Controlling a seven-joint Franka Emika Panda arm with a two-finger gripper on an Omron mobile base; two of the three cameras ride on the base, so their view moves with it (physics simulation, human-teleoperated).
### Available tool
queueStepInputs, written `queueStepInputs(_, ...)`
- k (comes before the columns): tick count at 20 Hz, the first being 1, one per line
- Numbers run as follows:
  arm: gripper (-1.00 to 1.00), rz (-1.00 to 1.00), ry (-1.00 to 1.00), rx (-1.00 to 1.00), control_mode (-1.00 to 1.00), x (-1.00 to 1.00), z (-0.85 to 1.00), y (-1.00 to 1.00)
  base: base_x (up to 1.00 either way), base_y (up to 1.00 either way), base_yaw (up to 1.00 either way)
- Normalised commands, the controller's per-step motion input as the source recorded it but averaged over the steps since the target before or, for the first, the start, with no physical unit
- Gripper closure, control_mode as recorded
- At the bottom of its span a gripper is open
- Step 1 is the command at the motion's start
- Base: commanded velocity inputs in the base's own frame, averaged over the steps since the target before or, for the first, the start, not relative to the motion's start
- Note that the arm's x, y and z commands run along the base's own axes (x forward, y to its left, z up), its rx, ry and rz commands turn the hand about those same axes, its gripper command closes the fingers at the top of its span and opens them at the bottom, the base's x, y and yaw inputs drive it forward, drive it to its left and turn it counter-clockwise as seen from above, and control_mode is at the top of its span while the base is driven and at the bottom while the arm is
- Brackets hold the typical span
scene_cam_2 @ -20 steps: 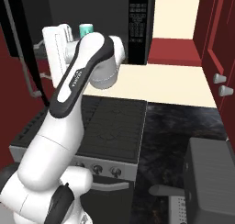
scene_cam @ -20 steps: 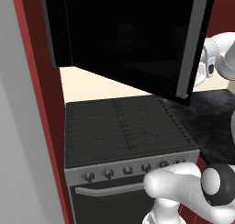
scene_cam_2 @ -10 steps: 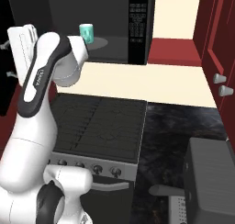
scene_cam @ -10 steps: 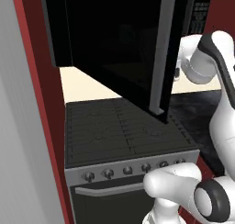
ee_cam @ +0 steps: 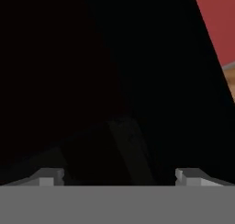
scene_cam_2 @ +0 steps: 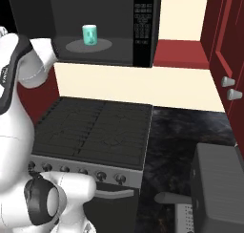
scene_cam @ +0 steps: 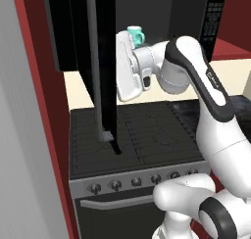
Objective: Open the microwave door.
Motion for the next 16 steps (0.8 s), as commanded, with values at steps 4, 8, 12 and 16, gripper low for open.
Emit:
queueStepInputs(4, -1.00, -0.11, -0.04, -0.19, -1.00, 0.08, 0.00, 1.00, 0.00, 0.00, 0.00)
queueStepInputs(8, -1.00, -0.03, -0.01, -0.03, -1.00, 0.00, 0.00, 0.17, 0.00, 0.00, 0.00)
queueStepInputs(12, -1.00, 0.00, 0.00, 0.00, -1.00, 0.00, 0.00, 0.00, 0.00, 0.00, 0.00)
queueStepInputs(16, -1.00, 0.01, 0.04, -0.03, -1.00, 0.00, -0.05, 0.18, 0.00, 0.00, 0.00)
